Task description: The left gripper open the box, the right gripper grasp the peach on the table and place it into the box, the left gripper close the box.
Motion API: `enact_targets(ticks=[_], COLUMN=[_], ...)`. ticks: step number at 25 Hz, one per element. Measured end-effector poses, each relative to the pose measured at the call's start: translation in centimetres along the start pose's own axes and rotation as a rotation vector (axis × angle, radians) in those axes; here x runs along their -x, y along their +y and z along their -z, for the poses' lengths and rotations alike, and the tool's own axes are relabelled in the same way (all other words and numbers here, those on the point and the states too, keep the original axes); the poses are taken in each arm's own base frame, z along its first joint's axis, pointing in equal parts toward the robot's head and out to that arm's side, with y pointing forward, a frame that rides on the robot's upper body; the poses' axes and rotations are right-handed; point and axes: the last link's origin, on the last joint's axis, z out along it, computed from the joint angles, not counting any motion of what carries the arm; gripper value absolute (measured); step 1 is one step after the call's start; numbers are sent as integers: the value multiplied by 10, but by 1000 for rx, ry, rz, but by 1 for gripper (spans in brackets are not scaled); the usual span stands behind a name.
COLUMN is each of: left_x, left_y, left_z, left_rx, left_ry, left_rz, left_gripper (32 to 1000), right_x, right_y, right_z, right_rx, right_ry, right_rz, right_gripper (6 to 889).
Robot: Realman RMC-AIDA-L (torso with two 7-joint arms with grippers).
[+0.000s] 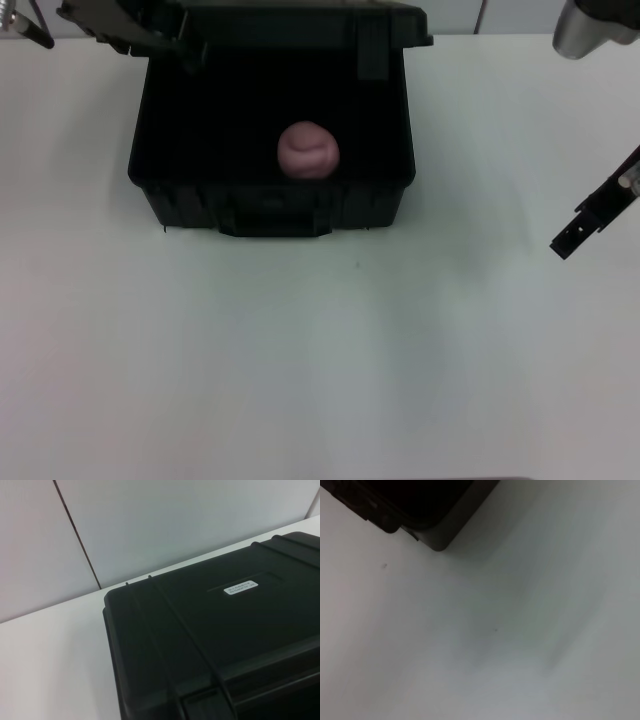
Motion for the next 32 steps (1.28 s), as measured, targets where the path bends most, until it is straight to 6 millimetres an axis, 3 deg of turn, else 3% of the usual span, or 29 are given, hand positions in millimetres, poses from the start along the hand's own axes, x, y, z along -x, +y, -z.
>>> enact_targets(ticks=[32], left_x=[1], left_y=[-1], left_z=[1], left_rx=[-6], left_ry=[-11], left_rz=[0], left_gripper=[742], right_x=[0], right_y=[-1], right_z=[0], right_rx=[-1], right_ry=[0], right_rz=[-1], right_gripper=[857])
